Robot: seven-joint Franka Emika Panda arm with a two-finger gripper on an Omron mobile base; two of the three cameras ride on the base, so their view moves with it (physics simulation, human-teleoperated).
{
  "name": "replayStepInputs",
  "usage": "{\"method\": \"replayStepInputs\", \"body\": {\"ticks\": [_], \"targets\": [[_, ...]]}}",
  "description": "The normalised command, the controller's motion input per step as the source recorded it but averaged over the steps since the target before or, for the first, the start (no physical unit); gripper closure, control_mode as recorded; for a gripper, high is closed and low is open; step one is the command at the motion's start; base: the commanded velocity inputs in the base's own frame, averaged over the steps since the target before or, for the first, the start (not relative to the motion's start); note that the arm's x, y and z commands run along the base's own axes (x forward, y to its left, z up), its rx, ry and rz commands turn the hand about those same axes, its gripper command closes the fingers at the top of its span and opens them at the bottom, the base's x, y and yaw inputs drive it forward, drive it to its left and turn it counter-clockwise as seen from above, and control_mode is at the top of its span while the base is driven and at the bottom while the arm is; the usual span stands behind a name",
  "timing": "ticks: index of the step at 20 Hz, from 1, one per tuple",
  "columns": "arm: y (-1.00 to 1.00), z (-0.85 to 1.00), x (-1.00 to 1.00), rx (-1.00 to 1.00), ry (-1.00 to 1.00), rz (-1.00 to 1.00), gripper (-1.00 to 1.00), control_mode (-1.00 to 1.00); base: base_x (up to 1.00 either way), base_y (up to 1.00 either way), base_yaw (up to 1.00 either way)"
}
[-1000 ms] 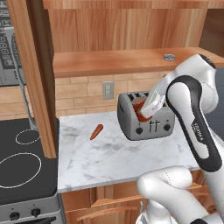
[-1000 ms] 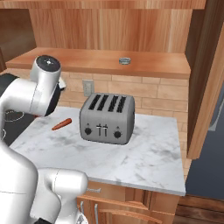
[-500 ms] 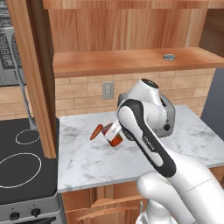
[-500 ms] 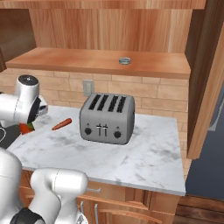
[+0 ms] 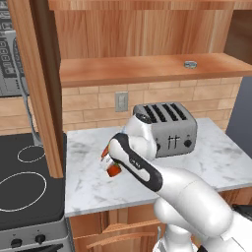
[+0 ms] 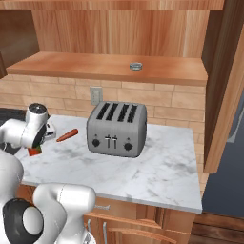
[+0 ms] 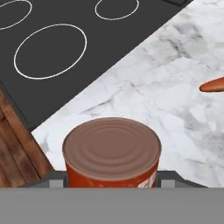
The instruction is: Restock the canned food cabinet by taking the new fresh canned food from the counter and placing it in the cabinet. Then, take the old canned food from the cabinet and place it on the counter.
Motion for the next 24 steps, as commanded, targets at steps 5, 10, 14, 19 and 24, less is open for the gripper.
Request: {"method": "replayStepInputs", "body": {"ticks": [5, 10, 14, 19, 24], "targets": [[0.31, -0.31, 0.59, 0.0, -0.03, -0.12, 1.0, -1.0, 0.0, 0.0, 0.0], [0.02, -0.62, 0.2, 0.0, -0.1, -0.07, 1.0, -1.0, 0.0, 0.0, 0.0], [0.0, -0.52, 0.01, 0.03, -0.15, -0.05, 1.0, -1.0, 0.0, 0.0, 0.0], [0.0, -0.19, 0.0, 0.16, -0.13, -0.08, 1.0, -1.0, 0.0, 0.0, 0.0], [-0.1, 0.01, -0.06, 0.16, -0.04, -0.14, -1.0, -1.0, 0.0, 0.0, 0.0]]}}
